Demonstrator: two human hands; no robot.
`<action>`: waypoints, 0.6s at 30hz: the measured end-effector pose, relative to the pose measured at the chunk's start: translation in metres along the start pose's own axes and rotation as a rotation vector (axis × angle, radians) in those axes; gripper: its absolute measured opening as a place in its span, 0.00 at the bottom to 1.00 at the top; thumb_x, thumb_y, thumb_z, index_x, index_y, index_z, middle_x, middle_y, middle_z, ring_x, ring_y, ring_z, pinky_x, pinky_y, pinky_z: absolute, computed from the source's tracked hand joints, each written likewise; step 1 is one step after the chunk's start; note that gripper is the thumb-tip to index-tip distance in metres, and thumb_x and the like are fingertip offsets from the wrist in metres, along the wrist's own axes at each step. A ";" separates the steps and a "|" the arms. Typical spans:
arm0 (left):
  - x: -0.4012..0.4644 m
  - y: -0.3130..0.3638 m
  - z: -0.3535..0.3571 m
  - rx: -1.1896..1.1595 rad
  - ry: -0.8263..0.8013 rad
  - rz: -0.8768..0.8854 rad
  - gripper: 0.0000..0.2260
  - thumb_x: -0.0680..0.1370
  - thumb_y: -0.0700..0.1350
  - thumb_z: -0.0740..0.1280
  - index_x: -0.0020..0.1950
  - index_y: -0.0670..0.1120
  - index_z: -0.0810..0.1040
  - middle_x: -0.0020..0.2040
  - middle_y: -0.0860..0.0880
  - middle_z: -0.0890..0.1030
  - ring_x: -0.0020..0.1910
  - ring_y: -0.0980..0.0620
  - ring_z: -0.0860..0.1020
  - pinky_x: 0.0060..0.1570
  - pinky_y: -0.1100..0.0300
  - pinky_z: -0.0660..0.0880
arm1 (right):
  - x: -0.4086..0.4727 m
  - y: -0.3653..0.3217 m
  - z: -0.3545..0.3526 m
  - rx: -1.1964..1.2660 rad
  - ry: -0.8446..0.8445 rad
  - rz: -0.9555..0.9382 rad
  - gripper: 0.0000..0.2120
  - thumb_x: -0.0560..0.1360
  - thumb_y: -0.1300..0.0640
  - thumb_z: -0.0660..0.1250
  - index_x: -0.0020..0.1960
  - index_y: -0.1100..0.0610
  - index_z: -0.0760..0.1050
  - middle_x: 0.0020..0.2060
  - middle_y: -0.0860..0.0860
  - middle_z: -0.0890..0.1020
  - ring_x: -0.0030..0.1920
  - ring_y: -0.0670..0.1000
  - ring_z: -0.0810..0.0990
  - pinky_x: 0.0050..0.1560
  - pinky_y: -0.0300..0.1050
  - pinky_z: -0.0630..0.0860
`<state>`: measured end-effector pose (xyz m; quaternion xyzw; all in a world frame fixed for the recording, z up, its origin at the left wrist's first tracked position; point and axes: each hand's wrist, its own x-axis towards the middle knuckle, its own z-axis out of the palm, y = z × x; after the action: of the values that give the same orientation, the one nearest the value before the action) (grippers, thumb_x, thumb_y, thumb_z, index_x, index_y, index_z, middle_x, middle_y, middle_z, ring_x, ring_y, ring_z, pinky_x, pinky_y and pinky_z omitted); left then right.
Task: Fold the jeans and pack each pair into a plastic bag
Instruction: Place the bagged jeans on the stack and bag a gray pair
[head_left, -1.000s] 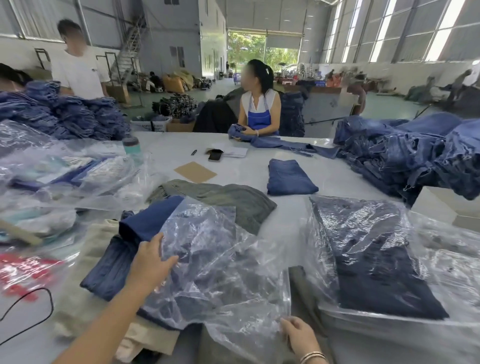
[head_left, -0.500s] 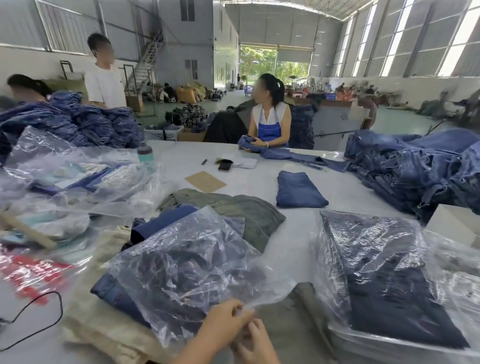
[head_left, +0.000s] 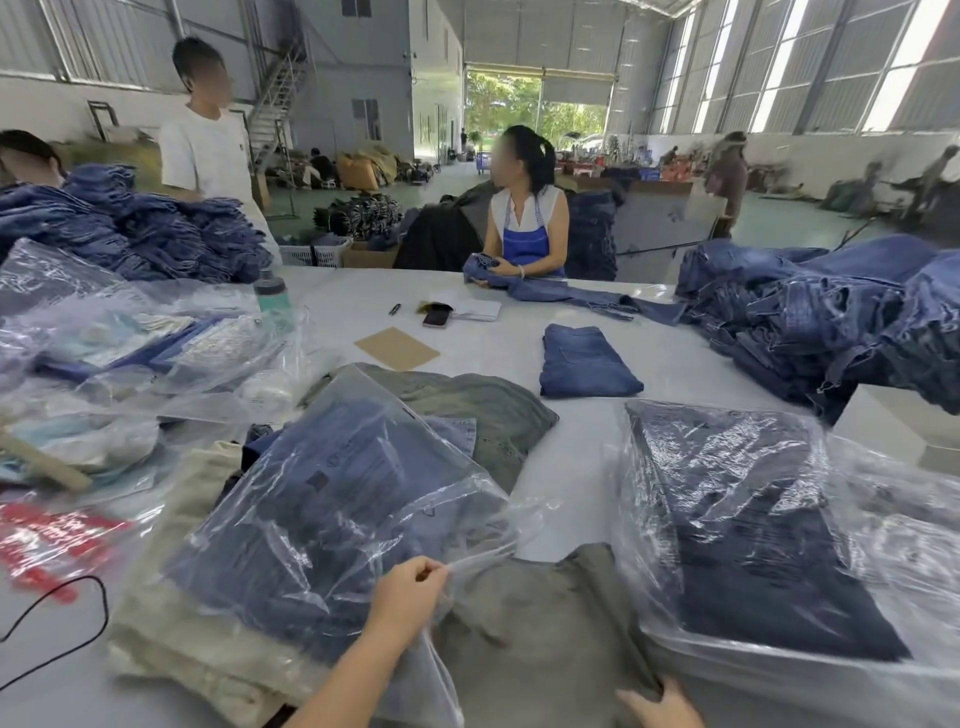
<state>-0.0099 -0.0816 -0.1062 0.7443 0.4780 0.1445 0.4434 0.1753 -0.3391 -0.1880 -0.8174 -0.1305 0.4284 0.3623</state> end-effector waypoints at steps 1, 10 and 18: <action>0.000 0.001 0.000 -0.021 -0.004 -0.026 0.07 0.78 0.46 0.65 0.41 0.52 0.80 0.41 0.52 0.82 0.45 0.52 0.77 0.43 0.61 0.68 | 0.003 -0.006 0.002 0.007 0.089 -0.031 0.32 0.66 0.49 0.76 0.64 0.61 0.69 0.47 0.48 0.78 0.39 0.37 0.79 0.42 0.30 0.69; 0.005 0.002 -0.004 -0.144 -0.124 -0.121 0.07 0.78 0.43 0.66 0.50 0.47 0.84 0.46 0.50 0.83 0.50 0.51 0.79 0.55 0.58 0.74 | -0.004 -0.089 0.024 0.108 0.031 -0.059 0.22 0.54 0.61 0.74 0.47 0.68 0.82 0.39 0.57 0.84 0.42 0.54 0.81 0.44 0.43 0.77; 0.003 0.004 -0.007 0.096 0.093 0.248 0.10 0.80 0.42 0.61 0.57 0.55 0.75 0.38 0.50 0.81 0.38 0.51 0.79 0.42 0.57 0.76 | -0.035 -0.141 -0.002 0.623 0.047 -0.258 0.06 0.66 0.72 0.68 0.33 0.65 0.80 0.28 0.55 0.82 0.29 0.52 0.79 0.32 0.38 0.76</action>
<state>-0.0107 -0.0764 -0.1002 0.8105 0.4087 0.2097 0.3634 0.1697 -0.2593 -0.0663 -0.6538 -0.0874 0.3794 0.6488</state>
